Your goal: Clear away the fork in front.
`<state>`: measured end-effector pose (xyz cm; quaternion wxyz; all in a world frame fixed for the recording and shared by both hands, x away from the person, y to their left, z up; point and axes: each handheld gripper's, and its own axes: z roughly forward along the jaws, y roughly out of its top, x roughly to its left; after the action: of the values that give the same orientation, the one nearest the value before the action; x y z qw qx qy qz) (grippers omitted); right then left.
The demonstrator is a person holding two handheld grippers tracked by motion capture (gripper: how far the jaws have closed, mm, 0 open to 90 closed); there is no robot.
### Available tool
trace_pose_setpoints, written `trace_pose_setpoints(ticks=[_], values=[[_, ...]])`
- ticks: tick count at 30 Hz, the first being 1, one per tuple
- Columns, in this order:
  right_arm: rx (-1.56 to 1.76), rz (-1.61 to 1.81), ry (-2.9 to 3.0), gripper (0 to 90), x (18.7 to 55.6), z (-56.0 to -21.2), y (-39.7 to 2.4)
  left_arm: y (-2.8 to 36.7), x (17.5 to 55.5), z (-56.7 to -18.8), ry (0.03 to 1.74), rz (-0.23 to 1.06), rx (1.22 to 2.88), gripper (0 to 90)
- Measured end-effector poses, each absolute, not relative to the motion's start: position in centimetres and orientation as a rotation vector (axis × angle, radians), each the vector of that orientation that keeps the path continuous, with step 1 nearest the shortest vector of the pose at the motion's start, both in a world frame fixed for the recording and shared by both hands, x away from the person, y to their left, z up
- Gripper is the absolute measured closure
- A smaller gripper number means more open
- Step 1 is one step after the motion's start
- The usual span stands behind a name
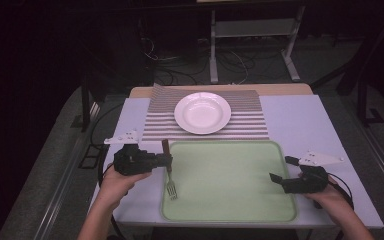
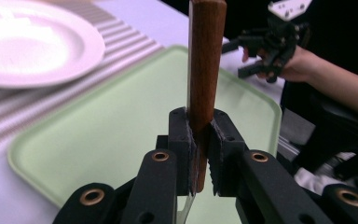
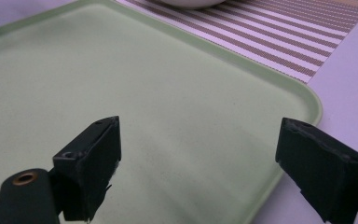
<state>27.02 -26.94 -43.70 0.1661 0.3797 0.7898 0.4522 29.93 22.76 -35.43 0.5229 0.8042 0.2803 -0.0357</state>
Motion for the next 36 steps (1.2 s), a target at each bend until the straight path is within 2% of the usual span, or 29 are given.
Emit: trace_pose_setpoints(ticks=[5, 17, 25, 30, 36], values=[[1.070, 1.278, 2.257, 14.2, 27.0, -43.8, -26.8, 22.4, 30.2, -36.3, 0.668, -0.107, 1.924, 79.8], [1.075, 1.290, 2.257, 14.2, 27.2, -43.8, -26.8, 20.8, 32.9, -38.4, 0.704, -0.031, 1.947, 75.1], [1.083, 1.299, 2.251, 14.2, 27.3, -43.8, -26.8, 18.8, 35.1, -41.0, 0.754, -0.082, 2.032, 70.6], [1.081, 1.303, 2.254, 14.3, 27.3, -43.8, -26.8, 18.1, 36.0, -42.4, 0.785, -0.135, 2.045, 69.9], [1.072, 1.306, 2.261, 14.3, 27.3, -43.8, -26.7, 17.6, 36.3, -43.9, 0.825, -0.141, 2.094, 69.8]])
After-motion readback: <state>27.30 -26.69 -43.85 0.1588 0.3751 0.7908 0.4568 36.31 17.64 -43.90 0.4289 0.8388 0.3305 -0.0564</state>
